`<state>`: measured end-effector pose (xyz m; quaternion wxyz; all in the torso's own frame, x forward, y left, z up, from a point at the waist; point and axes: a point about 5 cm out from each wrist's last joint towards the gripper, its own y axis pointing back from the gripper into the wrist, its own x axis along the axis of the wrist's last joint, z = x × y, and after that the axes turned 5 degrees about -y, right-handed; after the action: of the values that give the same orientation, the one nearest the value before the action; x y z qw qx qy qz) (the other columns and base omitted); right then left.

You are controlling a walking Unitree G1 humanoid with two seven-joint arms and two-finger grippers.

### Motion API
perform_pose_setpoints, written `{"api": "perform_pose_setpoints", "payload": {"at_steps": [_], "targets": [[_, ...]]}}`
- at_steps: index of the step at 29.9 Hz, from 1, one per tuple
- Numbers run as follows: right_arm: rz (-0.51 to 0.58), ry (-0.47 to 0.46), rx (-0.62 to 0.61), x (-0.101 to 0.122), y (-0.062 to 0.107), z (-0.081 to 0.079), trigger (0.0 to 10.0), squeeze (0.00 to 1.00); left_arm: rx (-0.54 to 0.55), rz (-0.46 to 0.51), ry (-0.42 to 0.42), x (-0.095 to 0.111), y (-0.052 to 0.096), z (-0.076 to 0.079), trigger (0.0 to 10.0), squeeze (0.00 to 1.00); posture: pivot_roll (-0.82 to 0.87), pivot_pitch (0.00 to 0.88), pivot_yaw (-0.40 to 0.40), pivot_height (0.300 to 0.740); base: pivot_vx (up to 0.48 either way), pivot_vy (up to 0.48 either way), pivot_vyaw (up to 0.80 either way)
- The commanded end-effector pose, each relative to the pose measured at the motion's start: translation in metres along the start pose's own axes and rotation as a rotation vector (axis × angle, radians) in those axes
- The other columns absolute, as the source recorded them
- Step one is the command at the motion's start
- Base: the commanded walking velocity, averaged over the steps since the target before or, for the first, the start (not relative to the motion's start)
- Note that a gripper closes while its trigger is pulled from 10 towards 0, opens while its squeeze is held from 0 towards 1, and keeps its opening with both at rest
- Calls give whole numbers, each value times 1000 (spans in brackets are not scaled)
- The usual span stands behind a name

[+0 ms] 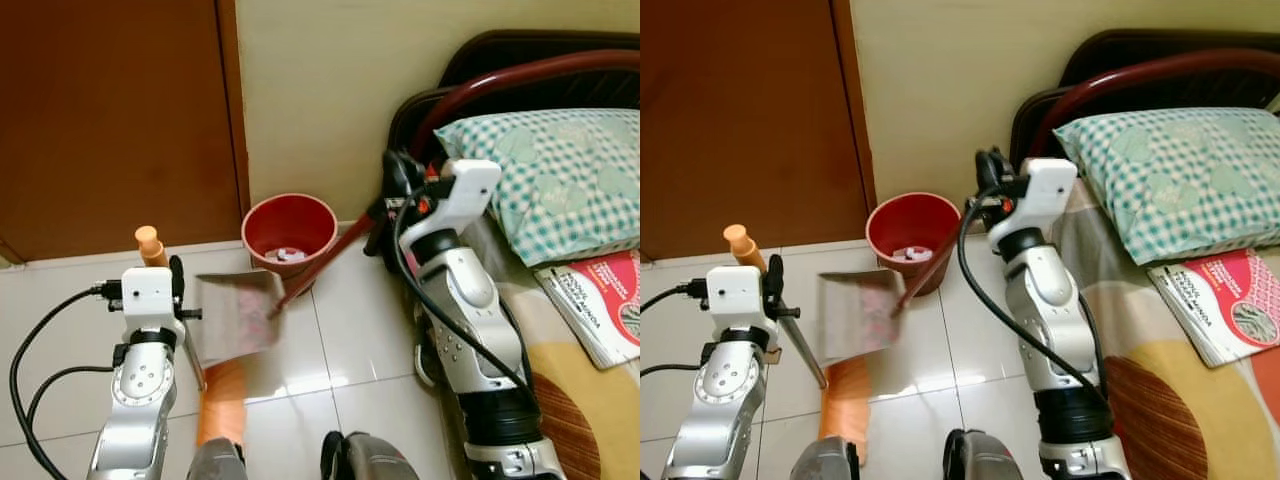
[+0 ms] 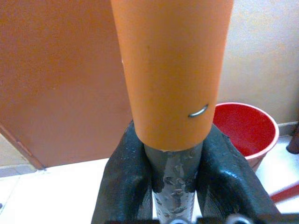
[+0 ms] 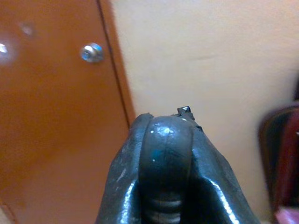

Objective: Sweep floor

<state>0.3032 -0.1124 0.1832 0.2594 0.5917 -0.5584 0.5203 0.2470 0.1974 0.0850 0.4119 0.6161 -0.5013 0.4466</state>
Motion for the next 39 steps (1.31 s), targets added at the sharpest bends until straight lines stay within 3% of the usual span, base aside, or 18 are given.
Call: {"api": "perform_pose_setpoints", "payload": {"at_steps": [1,11,14,20,25,29,38,39], "targets": [[8,14,-53,5,7,8,10000,0,7,-105,-100,-22,8,-10,10000,0,51,117,-54,740,0,0,0],[-114,114,-234,-19,39,46,10000,0,-29,-20,-150,-7,9,-5,10000,0,54,119,-53,740,0,0,0],[-201,167,-299,-30,61,69,10000,0,-39,89,-184,14,8,-1,10000,0,59,116,-55,740,0,0,0],[-244,175,-364,-36,72,88,10000,0,18,209,-228,41,4,-5,10000,0,59,110,-57,740,0,0,0],[-245,176,-357,-38,71,87,10000,0,27,229,-230,50,-2,-5,10000,0,61,107,-55,740,0,0,0],[-252,181,-341,-43,71,84,10000,0,2,247,-218,53,-15,-1,10000,0,60,102,-55,740,0,0,0],[-255,191,-344,-44,71,88,10000,0,-122,312,-208,70,-47,23,10000,0,43,97,-60,740,0,0,0],[-252,192,-345,-43,70,89,10000,0,-169,324,-201,73,-52,33,10000,0,37,96,-58,740,0,0,0]]}}
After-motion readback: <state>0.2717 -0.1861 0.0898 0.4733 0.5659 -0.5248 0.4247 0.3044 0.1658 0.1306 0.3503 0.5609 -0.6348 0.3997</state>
